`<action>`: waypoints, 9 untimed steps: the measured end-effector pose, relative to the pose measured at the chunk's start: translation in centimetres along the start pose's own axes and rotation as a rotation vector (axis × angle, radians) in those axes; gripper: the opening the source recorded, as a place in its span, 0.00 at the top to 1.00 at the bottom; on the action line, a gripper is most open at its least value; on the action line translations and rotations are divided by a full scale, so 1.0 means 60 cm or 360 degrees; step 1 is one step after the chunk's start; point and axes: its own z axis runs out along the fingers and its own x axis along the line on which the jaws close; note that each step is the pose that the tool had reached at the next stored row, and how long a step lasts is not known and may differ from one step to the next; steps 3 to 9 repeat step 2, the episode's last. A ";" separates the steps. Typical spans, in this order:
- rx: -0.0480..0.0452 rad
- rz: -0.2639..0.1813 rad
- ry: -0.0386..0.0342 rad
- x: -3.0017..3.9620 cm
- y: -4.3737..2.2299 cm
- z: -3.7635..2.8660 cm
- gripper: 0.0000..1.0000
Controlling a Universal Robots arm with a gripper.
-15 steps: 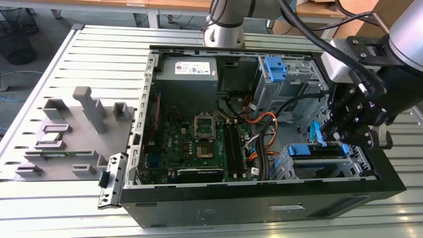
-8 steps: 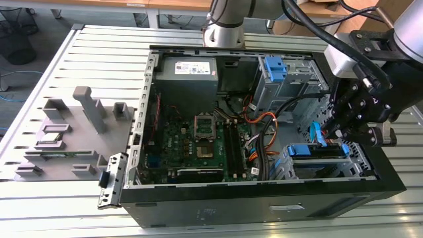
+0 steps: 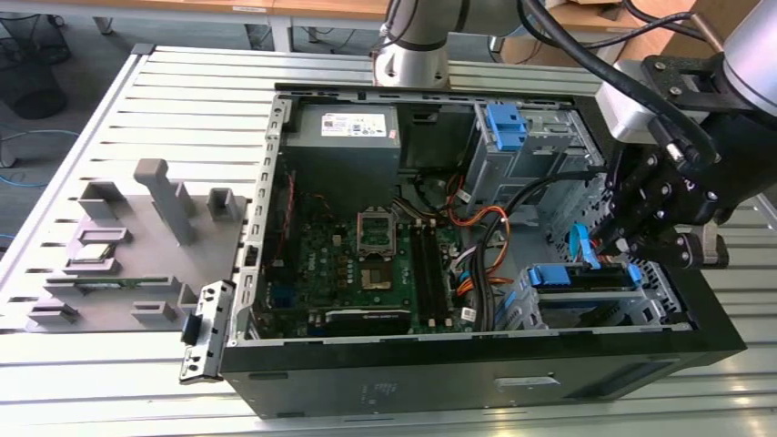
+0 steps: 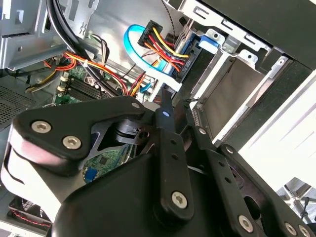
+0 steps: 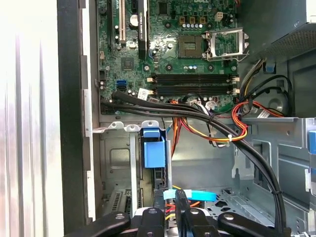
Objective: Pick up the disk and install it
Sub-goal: 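Insert the second disk wire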
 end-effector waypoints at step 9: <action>0.0000 0.0000 0.0000 0.000 0.000 0.000 0.76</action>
